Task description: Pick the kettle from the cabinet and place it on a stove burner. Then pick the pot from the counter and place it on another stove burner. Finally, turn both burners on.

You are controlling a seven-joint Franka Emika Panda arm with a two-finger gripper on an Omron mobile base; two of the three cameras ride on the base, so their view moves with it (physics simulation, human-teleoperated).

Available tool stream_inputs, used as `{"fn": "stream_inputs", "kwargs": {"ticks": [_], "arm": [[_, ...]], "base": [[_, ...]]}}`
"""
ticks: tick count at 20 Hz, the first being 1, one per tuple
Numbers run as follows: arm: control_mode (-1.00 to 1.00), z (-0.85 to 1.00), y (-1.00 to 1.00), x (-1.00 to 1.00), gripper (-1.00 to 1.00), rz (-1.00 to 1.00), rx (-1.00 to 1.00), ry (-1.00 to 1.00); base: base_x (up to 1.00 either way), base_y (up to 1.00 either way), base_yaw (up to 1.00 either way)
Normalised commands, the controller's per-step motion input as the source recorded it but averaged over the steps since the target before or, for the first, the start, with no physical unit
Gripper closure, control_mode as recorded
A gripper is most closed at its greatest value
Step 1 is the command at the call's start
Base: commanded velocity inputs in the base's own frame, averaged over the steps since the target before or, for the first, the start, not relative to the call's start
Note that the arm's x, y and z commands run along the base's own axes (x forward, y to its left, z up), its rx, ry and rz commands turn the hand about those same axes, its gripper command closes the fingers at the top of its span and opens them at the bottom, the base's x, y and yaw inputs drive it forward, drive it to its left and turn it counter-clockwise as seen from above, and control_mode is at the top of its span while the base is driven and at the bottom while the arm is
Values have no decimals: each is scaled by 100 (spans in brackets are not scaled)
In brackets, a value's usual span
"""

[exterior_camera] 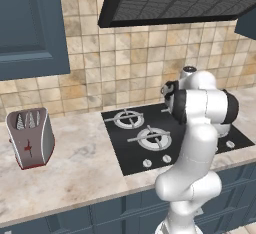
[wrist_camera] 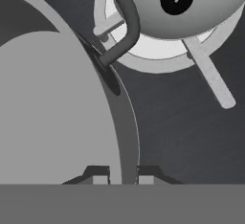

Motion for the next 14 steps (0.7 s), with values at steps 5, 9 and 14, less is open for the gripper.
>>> {"fn": "stream_inputs", "kwargs": {"ticks": [5,9,14], "arm": [[-100,-17,-14,24,100,0,0,0],[-100,-17,-10,27,100,0,0,0],[-100,-11,-7,16,100,0,0,1]], "base": [[0,0,0],[0,0,0],[0,0,0]]}}
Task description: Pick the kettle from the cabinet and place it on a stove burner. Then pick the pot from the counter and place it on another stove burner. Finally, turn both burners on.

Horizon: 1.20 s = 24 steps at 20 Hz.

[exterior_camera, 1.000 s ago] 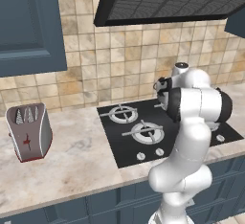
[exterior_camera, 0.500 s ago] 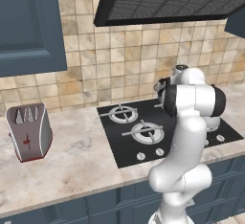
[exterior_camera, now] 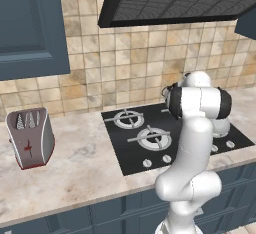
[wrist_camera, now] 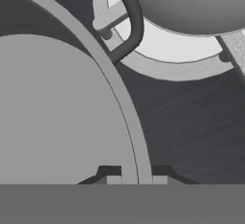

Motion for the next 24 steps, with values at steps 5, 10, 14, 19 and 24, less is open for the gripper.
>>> {"fn": "stream_inputs", "kwargs": {"ticks": [5,10,14,19,24], "arm": [[-100,-6,0,2,-100,0,0,1],[-100,0,0,1,-100,0,0,0],[-100,1,0,-4,-100,0,0,-2],[-100,11,0,-13,-100,0,0,-3],[-100,17,0,-24,-100,0,0,-2]], "base": [[0,0,0],[0,0,0],[0,0,0],[0,0,0],[0,0,0]]}}
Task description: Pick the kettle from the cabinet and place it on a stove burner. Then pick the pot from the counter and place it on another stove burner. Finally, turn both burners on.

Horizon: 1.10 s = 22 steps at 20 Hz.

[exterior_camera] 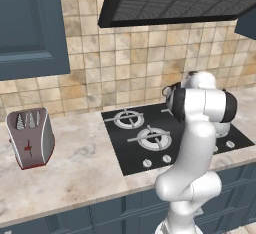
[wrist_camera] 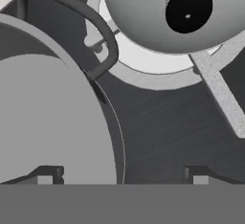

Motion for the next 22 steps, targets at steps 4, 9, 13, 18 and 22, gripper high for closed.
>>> {"fn": "stream_inputs", "kwargs": {"ticks": [4,9,13,18,22], "arm": [[-100,23,0,-25,-100,0,0,-1],[-100,29,5,-25,-100,0,0,0],[-100,37,8,-21,-100,0,0,-2],[-100,41,9,-22,-100,0,0,-3],[-100,39,6,-32,-100,0,0,-4]], "base": [[0,0,0],[0,0,0],[0,0,0],[0,0,0],[0,0,0]]}}
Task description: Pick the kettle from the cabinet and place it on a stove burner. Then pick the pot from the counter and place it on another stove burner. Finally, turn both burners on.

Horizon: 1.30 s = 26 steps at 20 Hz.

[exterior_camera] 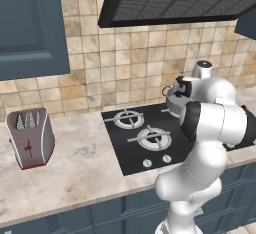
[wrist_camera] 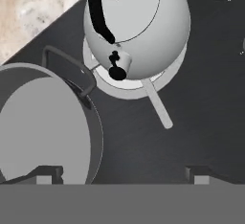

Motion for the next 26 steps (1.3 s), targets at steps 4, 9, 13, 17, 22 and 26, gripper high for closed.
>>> {"fn": "stream_inputs", "kwargs": {"ticks": [4,9,13,17,22,26], "arm": [[-100,36,3,-43,-100,0,0,-8],[-100,33,6,-42,-100,0,0,-6],[-100,32,3,-40,-100,1,0,-4],[-100,38,5,-37,-100,1,0,-2],[-100,35,2,-41,-100,1,-2,0],[-100,33,1,-43,-100,1,-6,0]], "base": [[0,0,0],[0,0,0],[0,0,0],[0,0,0],[0,0,0],[0,0,0]]}}
